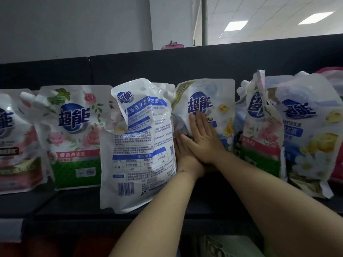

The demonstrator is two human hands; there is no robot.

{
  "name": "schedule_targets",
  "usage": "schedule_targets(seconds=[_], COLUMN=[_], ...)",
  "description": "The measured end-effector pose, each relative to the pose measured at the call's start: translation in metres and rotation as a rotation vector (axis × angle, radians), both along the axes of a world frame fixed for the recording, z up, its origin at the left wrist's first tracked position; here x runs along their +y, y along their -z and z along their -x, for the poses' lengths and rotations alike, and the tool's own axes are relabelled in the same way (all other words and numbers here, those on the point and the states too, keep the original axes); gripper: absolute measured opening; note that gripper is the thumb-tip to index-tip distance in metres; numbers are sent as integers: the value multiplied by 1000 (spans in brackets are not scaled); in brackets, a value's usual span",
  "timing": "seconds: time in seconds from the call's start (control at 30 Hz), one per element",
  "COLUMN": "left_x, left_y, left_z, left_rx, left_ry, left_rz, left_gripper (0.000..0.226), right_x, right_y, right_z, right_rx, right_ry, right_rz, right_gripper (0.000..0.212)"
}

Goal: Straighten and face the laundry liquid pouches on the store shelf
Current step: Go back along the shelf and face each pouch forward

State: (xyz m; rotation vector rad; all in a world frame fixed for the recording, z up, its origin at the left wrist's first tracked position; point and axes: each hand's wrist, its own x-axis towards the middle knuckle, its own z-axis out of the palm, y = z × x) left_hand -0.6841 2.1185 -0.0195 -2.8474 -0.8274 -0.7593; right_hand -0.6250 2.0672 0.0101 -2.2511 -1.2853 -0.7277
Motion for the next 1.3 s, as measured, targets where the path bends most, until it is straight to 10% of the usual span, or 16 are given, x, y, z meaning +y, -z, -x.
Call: schedule_targets(seconds=[0.3,0.43,0.83,1.07,1.3], left_x=[-12,-17,-7,36,54], left_y=[-16,-26,-33,-39,-29], left_z=[35,79,201,245,220], left_rx=[99,-315,-511,-1018,-894], left_ry=[193,383,466,73,49], left_rz=[135,556,451,435,907], left_gripper=[110,56,2,23,29], right_x=[-21,-30,-1,13,7], right_y=[-18,-27,-21,-15,2], right_z=[34,57,151,197,212], right_rx=[121,140,112,-289,-277], right_ry=[-49,-75,-351,-361,-303], right_rz=[52,-206,-617,-472,-297], right_gripper=[64,43,32,30,19])
